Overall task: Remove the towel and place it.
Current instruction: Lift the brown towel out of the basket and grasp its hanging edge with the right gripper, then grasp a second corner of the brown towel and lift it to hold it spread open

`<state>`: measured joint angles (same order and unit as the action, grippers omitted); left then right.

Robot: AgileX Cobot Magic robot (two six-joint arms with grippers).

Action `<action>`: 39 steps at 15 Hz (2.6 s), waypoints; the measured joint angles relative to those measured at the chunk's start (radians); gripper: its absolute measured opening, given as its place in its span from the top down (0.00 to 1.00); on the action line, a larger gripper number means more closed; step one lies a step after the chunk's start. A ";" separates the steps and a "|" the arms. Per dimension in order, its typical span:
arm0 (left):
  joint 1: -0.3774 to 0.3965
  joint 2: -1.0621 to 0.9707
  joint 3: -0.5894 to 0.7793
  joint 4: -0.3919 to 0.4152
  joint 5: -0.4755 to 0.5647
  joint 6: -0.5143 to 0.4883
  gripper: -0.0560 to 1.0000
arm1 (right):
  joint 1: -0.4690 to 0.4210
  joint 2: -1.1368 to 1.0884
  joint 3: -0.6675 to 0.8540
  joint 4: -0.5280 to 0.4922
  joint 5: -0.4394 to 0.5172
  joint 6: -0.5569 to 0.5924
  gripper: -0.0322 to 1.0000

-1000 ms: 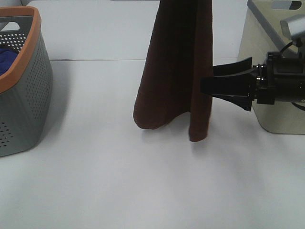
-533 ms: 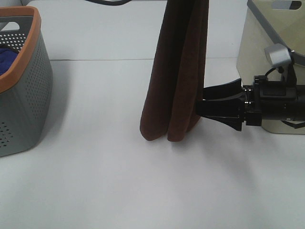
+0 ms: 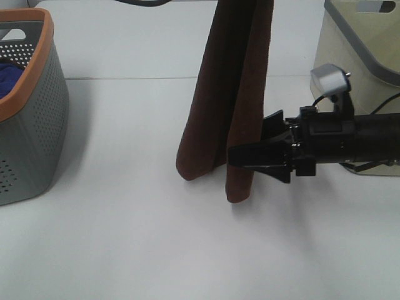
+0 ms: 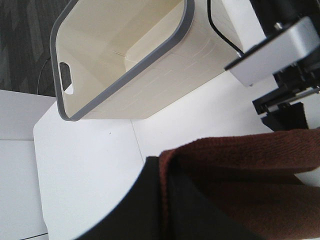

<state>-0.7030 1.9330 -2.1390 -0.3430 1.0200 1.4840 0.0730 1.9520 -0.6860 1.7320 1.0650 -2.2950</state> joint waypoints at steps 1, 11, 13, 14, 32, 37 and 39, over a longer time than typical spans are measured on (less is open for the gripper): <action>0.000 0.000 0.000 0.003 0.000 0.000 0.95 | 0.038 0.000 0.000 0.001 -0.038 0.000 0.10; 0.020 0.000 0.000 0.091 0.000 0.000 0.95 | 0.078 -0.001 0.000 -0.270 -0.054 0.238 0.19; 0.028 0.012 0.000 0.115 0.000 -0.002 0.95 | 0.078 -0.031 0.000 -0.313 -0.055 0.276 0.20; 0.028 0.018 0.000 0.119 -0.002 -0.003 0.95 | 0.078 -0.057 0.000 -0.318 -0.055 0.284 0.21; 0.028 0.022 0.000 0.125 -0.008 -0.014 0.95 | 0.078 -0.164 -0.002 -0.042 -0.525 0.275 0.25; 0.028 0.022 0.000 0.125 -0.007 -0.014 0.95 | 0.078 -0.164 -0.002 -0.003 -0.552 0.088 0.25; 0.028 0.022 0.000 0.125 -0.007 -0.014 0.95 | 0.078 -0.164 -0.005 -0.002 -0.574 0.083 0.33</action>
<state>-0.6750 1.9550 -2.1390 -0.2180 1.0130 1.4700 0.1510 1.7880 -0.6910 1.7300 0.4910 -2.2120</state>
